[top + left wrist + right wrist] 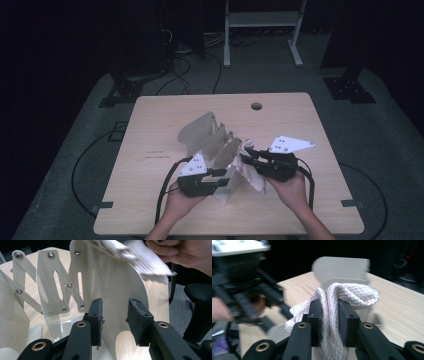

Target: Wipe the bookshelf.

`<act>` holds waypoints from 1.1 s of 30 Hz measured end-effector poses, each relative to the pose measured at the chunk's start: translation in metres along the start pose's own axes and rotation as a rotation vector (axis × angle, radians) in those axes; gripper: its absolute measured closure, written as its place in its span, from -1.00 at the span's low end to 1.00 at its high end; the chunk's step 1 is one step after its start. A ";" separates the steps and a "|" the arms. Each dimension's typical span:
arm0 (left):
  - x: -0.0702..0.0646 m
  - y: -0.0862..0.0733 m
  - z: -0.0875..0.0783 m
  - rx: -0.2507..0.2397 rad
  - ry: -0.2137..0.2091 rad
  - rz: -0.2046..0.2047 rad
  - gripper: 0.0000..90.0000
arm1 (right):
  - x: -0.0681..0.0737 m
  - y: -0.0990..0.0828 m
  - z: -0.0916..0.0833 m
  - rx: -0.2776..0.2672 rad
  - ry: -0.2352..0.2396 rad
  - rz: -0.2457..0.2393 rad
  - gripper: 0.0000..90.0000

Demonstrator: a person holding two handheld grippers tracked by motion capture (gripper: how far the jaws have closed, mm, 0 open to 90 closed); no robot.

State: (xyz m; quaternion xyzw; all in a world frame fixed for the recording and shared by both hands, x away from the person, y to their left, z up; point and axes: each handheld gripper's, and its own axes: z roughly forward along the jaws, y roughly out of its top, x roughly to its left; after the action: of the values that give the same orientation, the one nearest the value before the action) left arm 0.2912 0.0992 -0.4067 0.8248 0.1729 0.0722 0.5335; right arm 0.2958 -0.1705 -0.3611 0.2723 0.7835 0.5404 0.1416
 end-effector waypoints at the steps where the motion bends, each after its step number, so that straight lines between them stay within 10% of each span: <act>1: 0.000 0.000 0.000 0.000 0.000 -0.001 0.44 | 0.004 0.000 0.001 -0.002 0.024 -0.001 0.62; 5: 0.000 0.000 0.000 -0.001 0.000 -0.001 0.44 | 0.013 0.001 0.003 0.001 0.063 -0.028 0.63; 11: 0.003 -0.002 0.000 0.003 -0.001 -0.007 0.43 | -0.005 -0.004 -0.008 -0.015 -0.016 0.014 0.63; 15: 0.004 -0.002 -0.001 0.003 0.006 -0.012 0.43 | 0.007 -0.008 -0.009 0.002 -0.021 -0.053 0.63; 24: 0.005 -0.002 -0.002 0.002 0.014 -0.010 0.42 | 0.002 -0.034 -0.017 0.024 -0.035 0.015 0.63; 33: 0.001 -0.001 0.002 0.013 0.004 0.002 0.42 | 0.008 -0.081 0.017 0.105 0.020 0.080 0.63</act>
State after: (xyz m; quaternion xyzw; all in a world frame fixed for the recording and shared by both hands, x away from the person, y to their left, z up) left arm 0.2921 0.0980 -0.4090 0.8284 0.1733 0.0732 0.5275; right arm 0.2759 -0.1744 -0.4417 0.3052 0.8004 0.5066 0.0976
